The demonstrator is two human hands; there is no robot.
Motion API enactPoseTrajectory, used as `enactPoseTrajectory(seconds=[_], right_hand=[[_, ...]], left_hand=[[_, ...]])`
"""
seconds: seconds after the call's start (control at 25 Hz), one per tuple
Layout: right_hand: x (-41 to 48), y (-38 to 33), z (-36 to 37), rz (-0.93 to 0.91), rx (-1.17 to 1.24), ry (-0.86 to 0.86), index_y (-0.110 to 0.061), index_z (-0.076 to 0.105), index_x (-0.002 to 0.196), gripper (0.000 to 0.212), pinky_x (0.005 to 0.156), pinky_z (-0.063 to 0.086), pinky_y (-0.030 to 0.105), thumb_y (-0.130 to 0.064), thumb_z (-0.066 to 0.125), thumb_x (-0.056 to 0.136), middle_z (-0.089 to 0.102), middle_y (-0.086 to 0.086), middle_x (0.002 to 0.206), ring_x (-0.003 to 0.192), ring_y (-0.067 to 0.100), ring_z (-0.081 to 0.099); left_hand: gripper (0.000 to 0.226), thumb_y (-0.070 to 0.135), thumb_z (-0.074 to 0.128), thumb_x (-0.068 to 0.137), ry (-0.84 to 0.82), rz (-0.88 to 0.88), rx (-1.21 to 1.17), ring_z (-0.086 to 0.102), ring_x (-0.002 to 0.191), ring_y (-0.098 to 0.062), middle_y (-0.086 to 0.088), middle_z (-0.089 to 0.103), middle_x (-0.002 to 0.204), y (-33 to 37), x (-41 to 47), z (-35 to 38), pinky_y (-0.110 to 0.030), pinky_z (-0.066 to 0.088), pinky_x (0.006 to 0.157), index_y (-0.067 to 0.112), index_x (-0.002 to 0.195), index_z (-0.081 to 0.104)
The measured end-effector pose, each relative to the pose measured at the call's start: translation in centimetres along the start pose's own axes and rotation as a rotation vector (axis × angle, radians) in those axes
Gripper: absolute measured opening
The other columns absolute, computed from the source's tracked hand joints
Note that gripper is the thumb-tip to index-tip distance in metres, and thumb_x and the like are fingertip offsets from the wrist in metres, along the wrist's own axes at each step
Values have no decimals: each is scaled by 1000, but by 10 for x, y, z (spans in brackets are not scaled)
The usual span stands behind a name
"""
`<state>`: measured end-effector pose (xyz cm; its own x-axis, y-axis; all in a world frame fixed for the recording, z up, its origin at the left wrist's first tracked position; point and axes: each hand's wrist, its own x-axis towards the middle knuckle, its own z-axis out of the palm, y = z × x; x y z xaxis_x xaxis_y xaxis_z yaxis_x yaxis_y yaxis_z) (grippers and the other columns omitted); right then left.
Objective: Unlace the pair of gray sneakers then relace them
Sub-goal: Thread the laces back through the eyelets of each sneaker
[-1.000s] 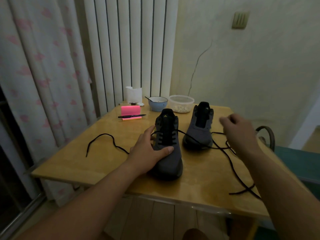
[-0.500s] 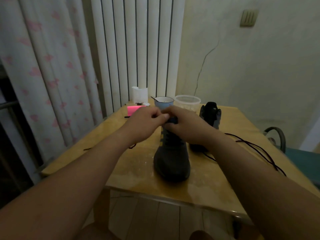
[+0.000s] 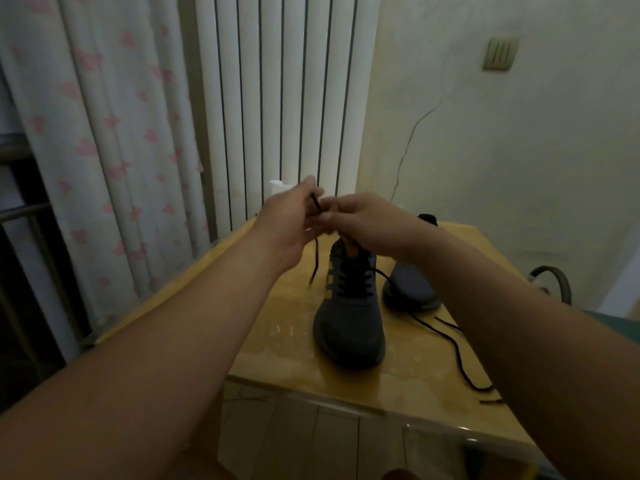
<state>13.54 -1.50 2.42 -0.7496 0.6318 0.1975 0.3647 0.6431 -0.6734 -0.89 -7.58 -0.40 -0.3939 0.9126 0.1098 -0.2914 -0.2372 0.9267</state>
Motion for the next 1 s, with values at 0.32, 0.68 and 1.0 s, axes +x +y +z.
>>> enactPoseTrajectory(seconds=[0.32,0.68,1.0], right_hand=[[6,39,12,294,686,-5,-5,71,121,53,97,56,44,-48,45,108,76,16,116,112,30,72],[11,55,-9,403,829,403,-16,54,90,24,50,42,29,-27,44,109,40,-2,59,52,14,38],[-18,68,18,249,61,207,-22,64,121,20,73,48,26,-23,47,111,77,-2,91,88,8,67]], left_hand=[[27,29,43,111,-172,138,662,49,58,-10,5,55,71,-11,5,6,-26,40,52,17,97,64],[37,26,48,107,-372,30,1241,56,72,-15,0,62,78,-56,-11,-39,-30,46,69,15,78,68],[46,39,58,106,-127,238,1020,58,111,-18,1,52,133,-66,32,-29,-40,55,96,34,149,44]])
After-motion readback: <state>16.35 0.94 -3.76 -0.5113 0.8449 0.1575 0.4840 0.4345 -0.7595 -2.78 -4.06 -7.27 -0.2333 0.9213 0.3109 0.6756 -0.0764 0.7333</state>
